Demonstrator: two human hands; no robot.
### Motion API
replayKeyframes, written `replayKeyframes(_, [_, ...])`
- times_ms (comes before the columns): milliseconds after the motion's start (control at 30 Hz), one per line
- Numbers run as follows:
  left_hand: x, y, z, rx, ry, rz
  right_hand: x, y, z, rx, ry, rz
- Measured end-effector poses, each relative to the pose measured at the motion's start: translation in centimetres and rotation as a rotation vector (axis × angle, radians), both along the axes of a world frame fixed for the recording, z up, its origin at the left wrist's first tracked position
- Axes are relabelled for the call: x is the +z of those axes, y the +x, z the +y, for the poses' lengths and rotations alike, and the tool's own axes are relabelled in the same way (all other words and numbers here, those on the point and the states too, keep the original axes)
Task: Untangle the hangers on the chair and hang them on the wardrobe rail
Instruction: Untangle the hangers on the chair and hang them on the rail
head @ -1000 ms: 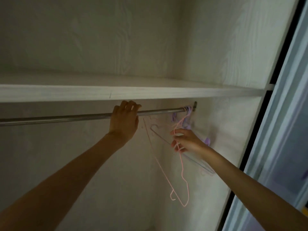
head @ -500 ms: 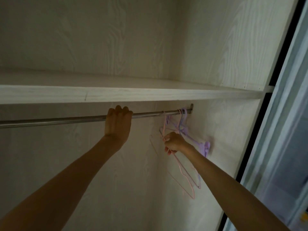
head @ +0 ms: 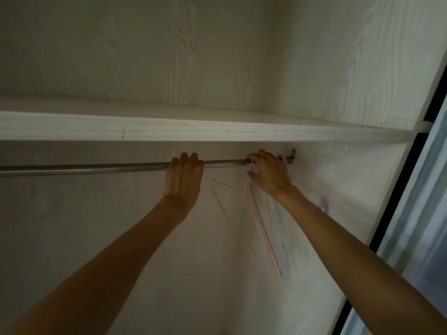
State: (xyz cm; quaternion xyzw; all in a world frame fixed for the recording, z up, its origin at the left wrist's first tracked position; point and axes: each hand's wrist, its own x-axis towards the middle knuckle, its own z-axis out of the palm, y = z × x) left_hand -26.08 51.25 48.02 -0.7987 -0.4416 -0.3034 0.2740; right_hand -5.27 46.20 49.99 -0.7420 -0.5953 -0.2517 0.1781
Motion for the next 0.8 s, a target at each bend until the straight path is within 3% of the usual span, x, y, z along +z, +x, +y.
replayKeyframes(200, [-0.1,0.3,0.0,-0.001,-0.03,-0.012,0.7,3.8,-1.3,0.017,-0.024,-0.08])
replayKeyframes(533, [-0.8,1.0,-0.9,0.064,-0.089,-0.009,0.1,6.1,-1.1,0.004,-0.015,-0.039])
replayKeyframes(700, [-0.6,-0.2,-1.4,0.053,-0.185,0.033,-0.2,5.1,-2.8,0.014,-0.039,0.108])
replayKeyframes(800, [-1.3,-1.2,-2.4,0.007,-0.227,-0.055,-0.4,2.6,-5.8,0.094,-0.01,0.192])
